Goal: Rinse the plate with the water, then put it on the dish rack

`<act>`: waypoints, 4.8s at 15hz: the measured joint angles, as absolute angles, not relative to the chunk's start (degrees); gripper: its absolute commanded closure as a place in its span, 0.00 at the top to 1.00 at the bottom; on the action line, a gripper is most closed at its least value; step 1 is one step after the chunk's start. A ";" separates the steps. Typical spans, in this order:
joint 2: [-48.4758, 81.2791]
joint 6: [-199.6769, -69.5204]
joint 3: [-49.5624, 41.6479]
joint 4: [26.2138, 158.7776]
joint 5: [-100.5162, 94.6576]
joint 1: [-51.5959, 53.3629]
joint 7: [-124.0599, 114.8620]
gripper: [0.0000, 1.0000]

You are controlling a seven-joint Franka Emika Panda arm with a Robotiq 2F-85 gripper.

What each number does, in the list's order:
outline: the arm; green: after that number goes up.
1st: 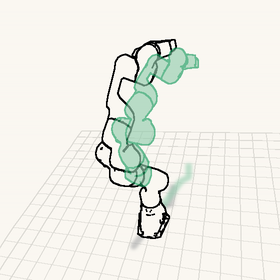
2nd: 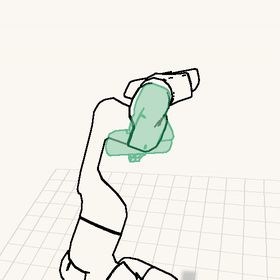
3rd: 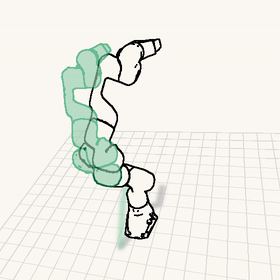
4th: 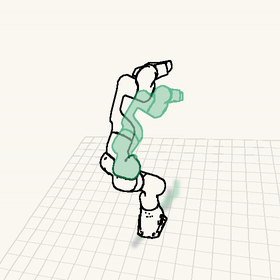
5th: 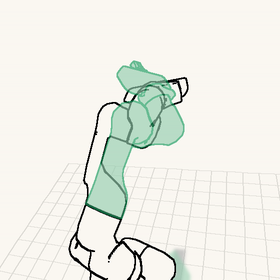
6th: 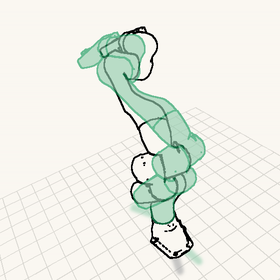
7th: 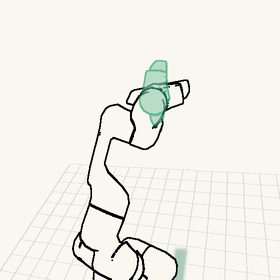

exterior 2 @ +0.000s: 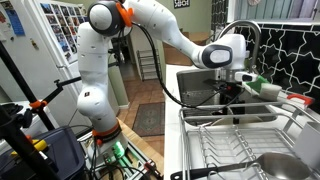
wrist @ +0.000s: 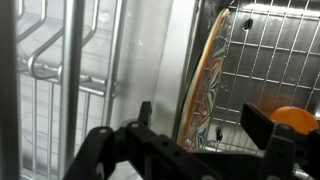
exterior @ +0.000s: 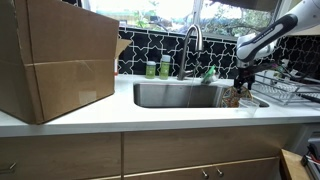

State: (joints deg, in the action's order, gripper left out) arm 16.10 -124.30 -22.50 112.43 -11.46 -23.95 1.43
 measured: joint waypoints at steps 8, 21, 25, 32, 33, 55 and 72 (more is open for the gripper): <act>17.73 -124.74 -22.59 111.18 -12.85 -23.95 1.45 0.64; 19.27 -124.74 -22.57 109.42 -16.24 -23.72 1.63 0.25; 19.37 -124.75 -22.31 109.33 -16.74 -23.60 1.66 0.15; 19.72 -124.75 -21.57 108.64 -16.52 -23.13 1.50 0.02; 19.80 -124.75 -21.57 108.48 -16.52 -23.14 1.50 0.02; 20.52 -111.25 -21.75 101.88 -5.92 -26.44 3.88 0.02; 22.53 -111.25 -21.48 102.12 -6.33 -26.43 4.52 0.55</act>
State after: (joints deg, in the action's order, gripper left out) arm 22.53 -111.25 -21.48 102.12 -6.33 -26.43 4.52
